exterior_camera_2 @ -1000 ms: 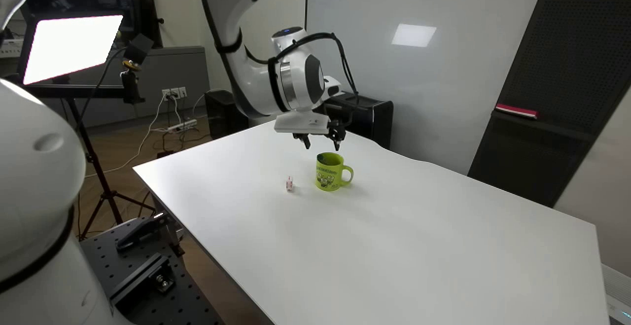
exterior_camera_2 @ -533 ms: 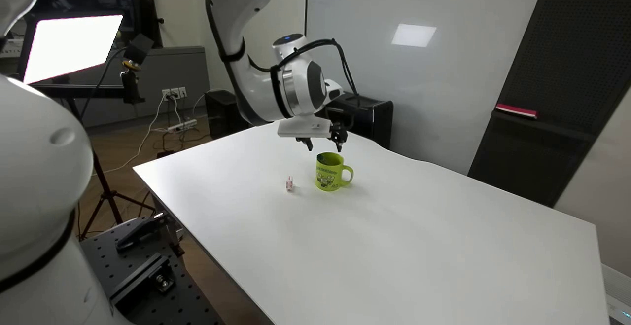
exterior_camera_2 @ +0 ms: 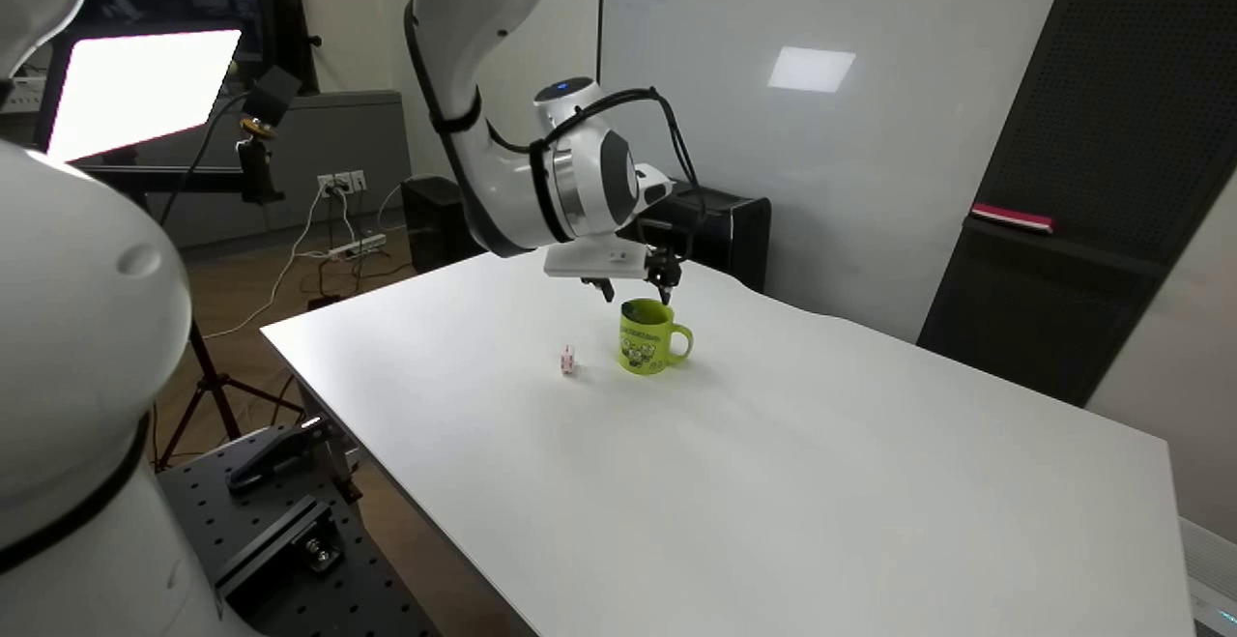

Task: Remove the marker from the mug and put it on the table

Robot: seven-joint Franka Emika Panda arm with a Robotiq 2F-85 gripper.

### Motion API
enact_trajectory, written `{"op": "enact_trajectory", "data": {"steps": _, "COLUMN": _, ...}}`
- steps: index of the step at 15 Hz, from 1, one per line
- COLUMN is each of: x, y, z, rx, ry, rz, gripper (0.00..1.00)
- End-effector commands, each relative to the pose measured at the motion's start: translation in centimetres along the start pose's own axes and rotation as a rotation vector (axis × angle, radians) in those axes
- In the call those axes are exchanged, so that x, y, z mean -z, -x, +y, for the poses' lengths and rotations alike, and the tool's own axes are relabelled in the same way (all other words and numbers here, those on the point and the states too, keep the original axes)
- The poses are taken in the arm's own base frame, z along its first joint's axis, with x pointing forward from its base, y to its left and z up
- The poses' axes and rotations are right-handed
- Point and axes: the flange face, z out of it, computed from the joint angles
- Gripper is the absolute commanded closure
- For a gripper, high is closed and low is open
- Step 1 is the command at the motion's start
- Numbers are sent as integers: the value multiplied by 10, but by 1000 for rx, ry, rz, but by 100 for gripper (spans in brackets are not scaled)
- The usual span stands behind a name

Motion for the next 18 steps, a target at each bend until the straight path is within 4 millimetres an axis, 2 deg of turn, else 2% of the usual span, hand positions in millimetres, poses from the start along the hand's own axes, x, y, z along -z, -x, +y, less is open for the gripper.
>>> {"op": "enact_trajectory", "data": {"steps": 1, "x": -8, "y": -4, "z": 2, "rx": -30, "ry": 12, "rz": 9, "gripper": 0}}
{"op": "enact_trajectory", "data": {"steps": 6, "x": -12, "y": -4, "z": 7, "rx": -44, "ry": 22, "rz": 6, "gripper": 0}}
{"op": "enact_trajectory", "data": {"steps": 7, "x": -13, "y": -4, "z": 8, "rx": -48, "ry": 24, "rz": 6, "gripper": 9}}
{"op": "enact_trajectory", "data": {"steps": 8, "x": -14, "y": -3, "z": 9, "rx": -51, "ry": 26, "rz": 6, "gripper": 26}}
{"op": "enact_trajectory", "data": {"steps": 11, "x": -14, "y": -4, "z": 9, "rx": -57, "ry": 27, "rz": 10, "gripper": 51}}
{"op": "enact_trajectory", "data": {"steps": 16, "x": -14, "y": -4, "z": 8, "rx": -71, "ry": 24, "rz": 8, "gripper": 89}}
{"op": "enact_trajectory", "data": {"steps": 18, "x": -13, "y": -3, "z": 8, "rx": -81, "ry": 19, "rz": 6, "gripper": 100}}
